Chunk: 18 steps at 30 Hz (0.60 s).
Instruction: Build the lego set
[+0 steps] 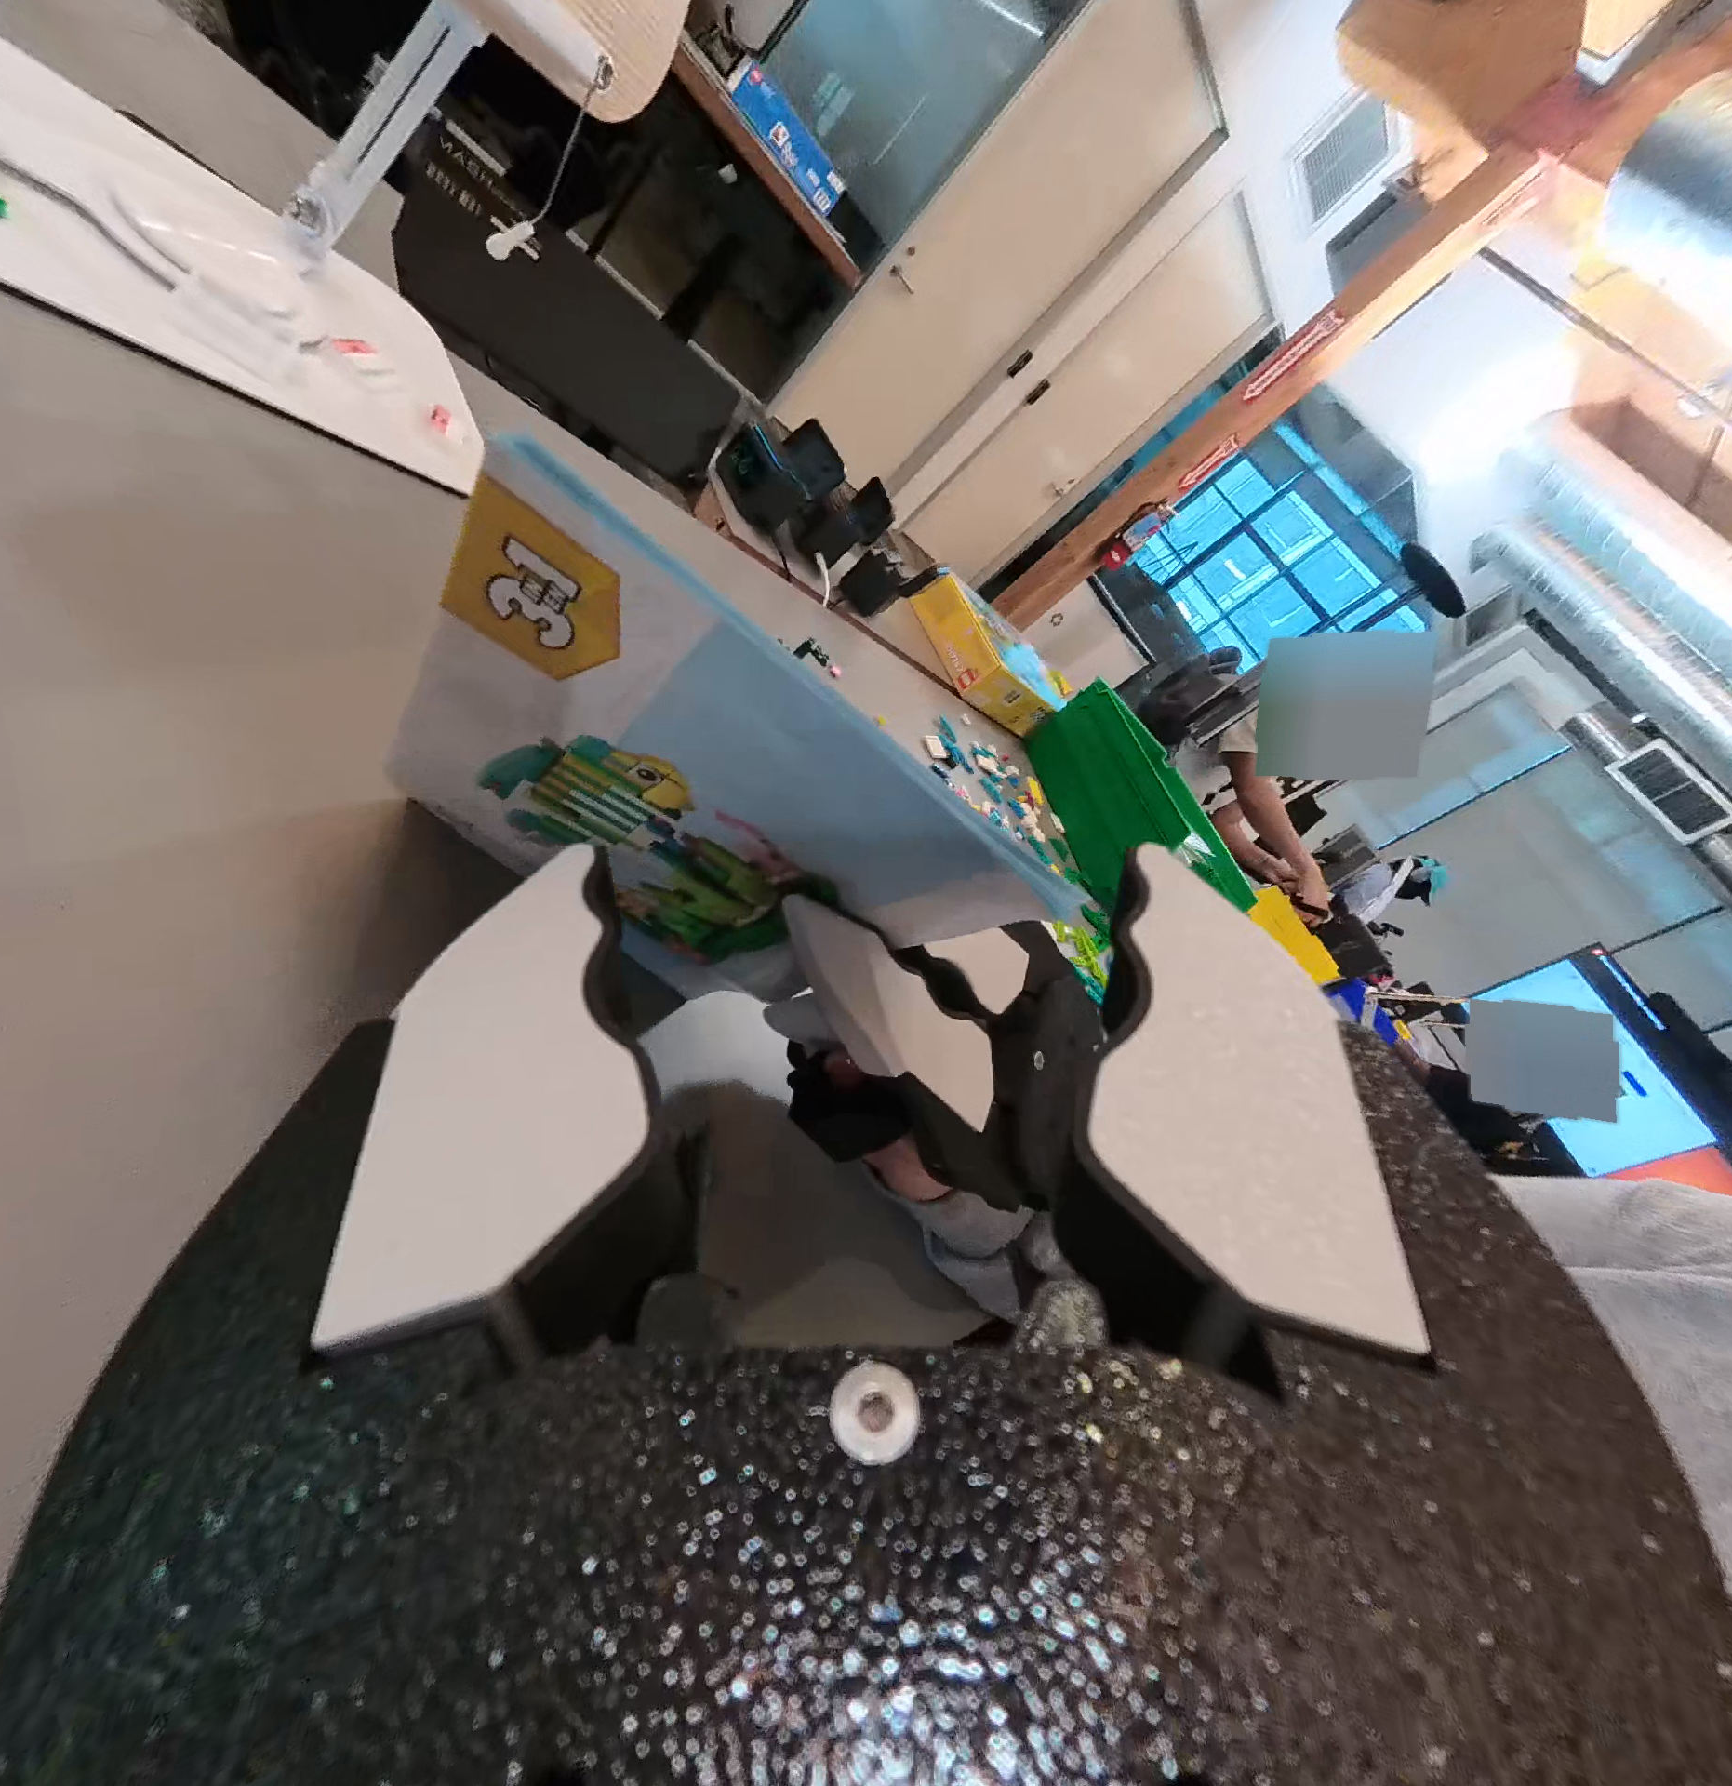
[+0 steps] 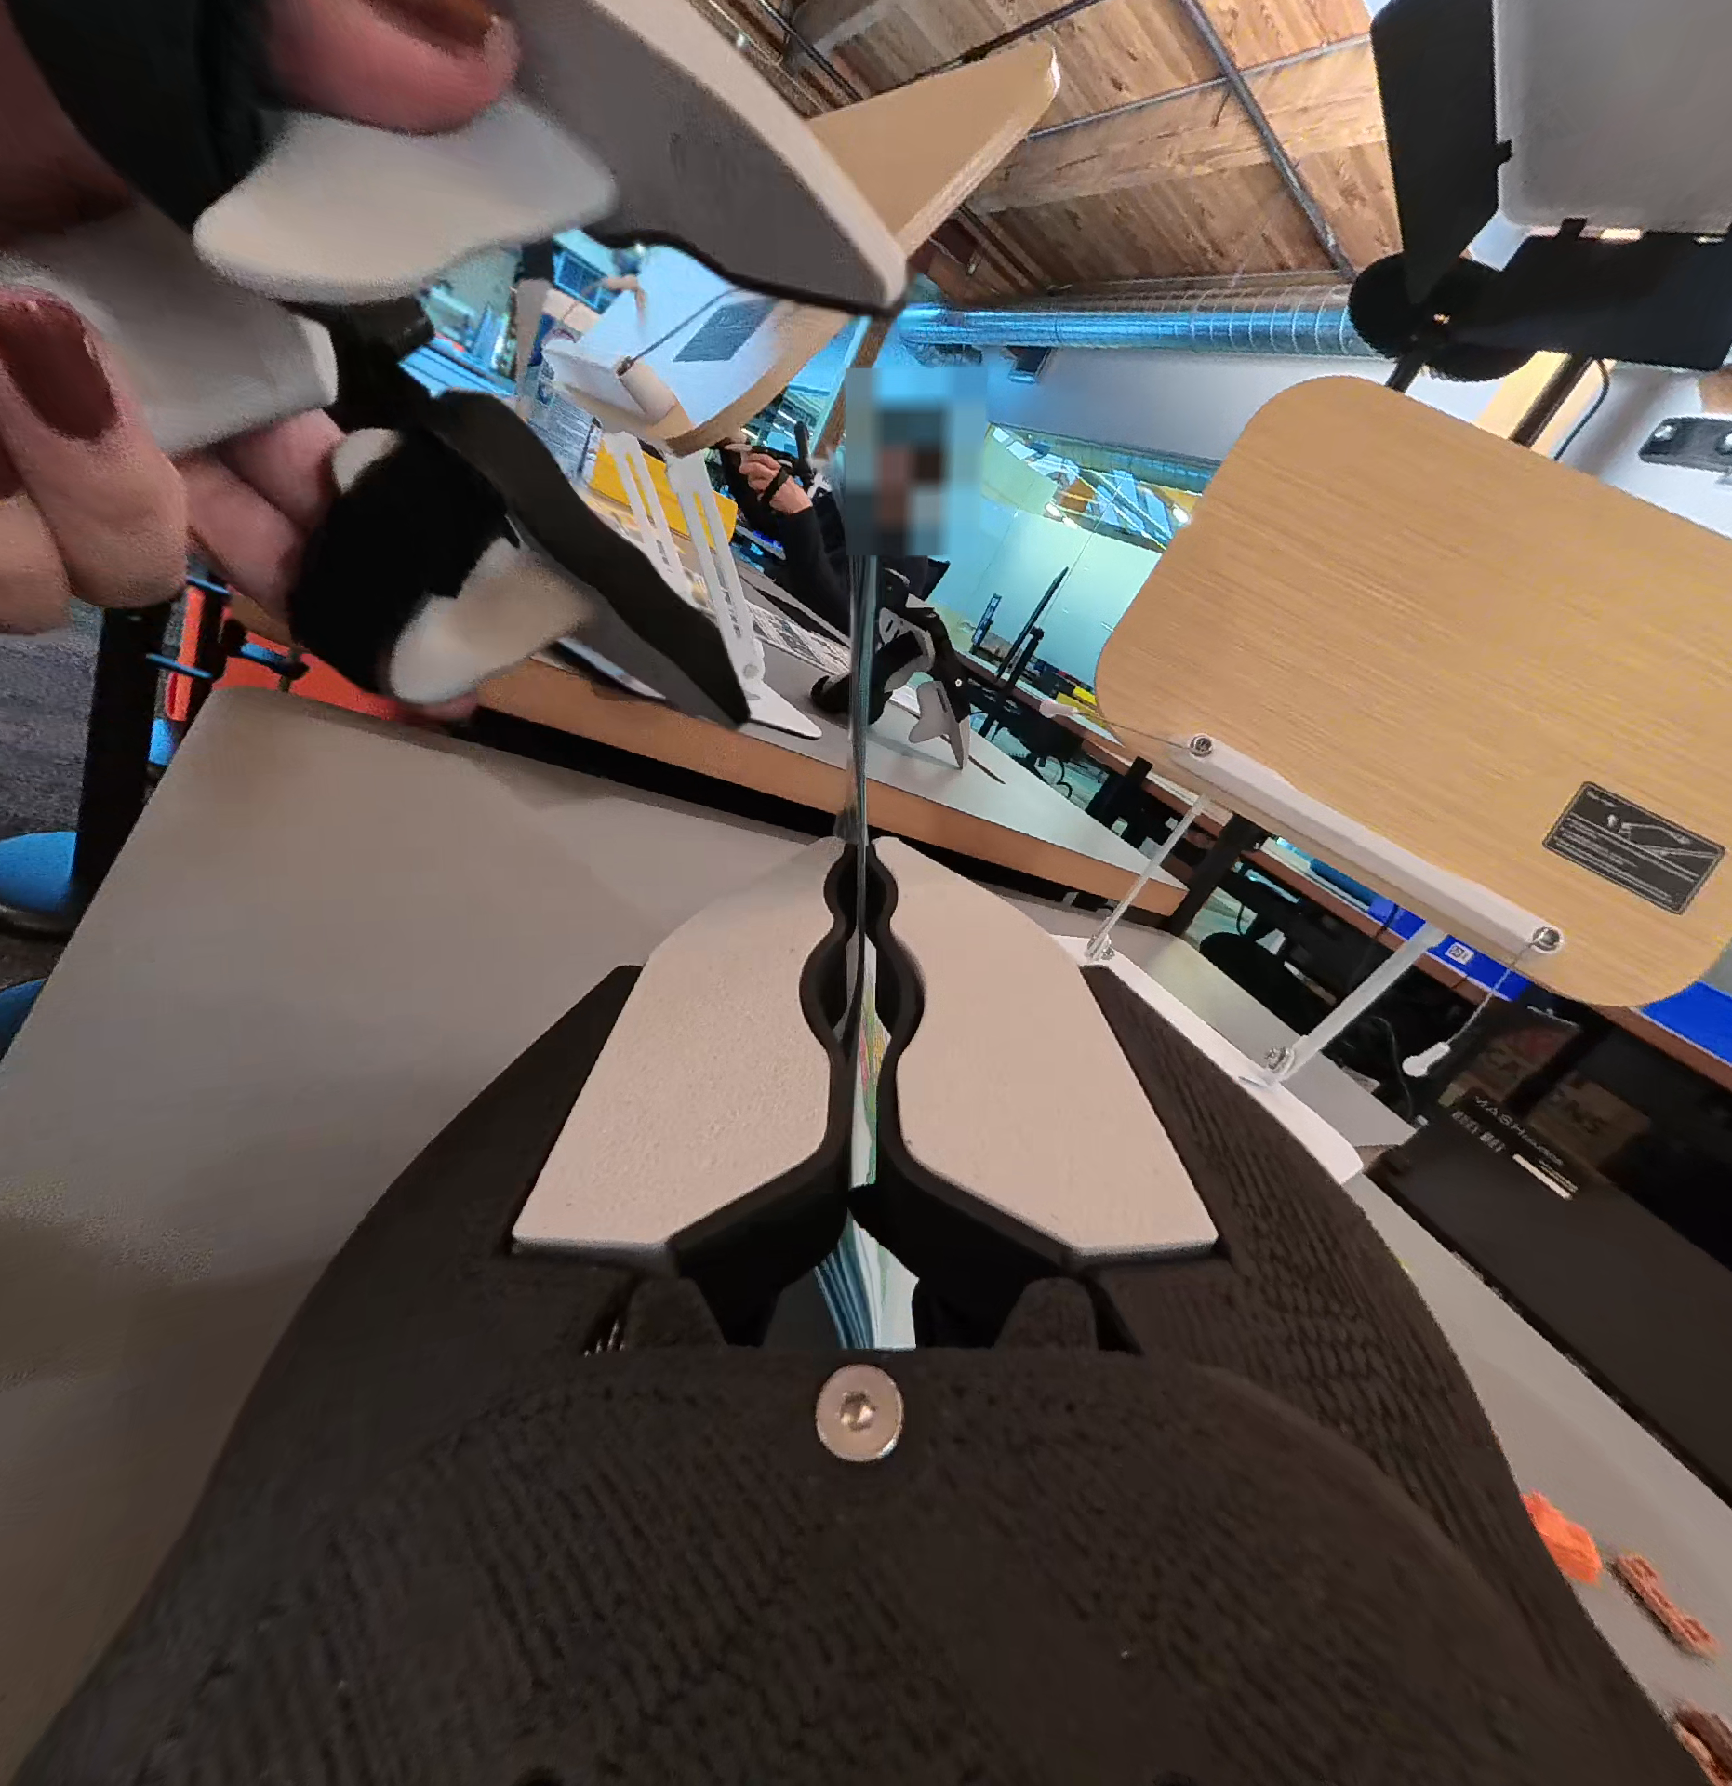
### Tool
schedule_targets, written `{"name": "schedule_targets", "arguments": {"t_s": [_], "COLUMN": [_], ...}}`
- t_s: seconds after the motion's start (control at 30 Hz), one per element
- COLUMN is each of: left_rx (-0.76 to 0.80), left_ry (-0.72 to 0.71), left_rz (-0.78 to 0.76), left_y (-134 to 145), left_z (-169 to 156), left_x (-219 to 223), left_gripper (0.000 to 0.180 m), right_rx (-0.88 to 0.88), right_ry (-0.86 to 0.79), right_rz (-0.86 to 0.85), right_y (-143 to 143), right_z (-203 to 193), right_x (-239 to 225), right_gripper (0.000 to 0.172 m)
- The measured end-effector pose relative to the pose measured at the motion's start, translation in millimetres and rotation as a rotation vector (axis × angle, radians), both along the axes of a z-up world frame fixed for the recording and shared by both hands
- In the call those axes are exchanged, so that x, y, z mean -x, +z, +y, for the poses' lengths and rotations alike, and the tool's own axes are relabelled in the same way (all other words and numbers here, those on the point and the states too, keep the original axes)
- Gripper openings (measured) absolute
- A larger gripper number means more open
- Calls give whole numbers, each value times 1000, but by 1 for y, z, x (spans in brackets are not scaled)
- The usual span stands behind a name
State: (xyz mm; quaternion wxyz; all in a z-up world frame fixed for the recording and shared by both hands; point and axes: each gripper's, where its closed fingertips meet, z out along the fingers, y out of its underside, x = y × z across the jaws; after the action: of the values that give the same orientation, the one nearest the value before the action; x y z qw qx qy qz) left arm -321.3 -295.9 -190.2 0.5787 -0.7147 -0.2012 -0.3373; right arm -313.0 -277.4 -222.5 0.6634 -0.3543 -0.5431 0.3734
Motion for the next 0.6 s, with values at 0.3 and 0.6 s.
{"name": "schedule_targets", "arguments": {"t_s": [0.3,0.6], "left_rx": [-2,-10], "left_ry": [-106,-113], "left_rz": [-30,-37], "left_y": [-7,-6], "left_z": [5,3], "left_x": [-13,-14], "left_gripper": [79,77], "right_rx": [2,16], "right_ry": [2,5], "right_rz": [2,4], "right_y": [0,1], "right_z": [0,1], "right_x": [0,0], "right_gripper": [0,0]}}
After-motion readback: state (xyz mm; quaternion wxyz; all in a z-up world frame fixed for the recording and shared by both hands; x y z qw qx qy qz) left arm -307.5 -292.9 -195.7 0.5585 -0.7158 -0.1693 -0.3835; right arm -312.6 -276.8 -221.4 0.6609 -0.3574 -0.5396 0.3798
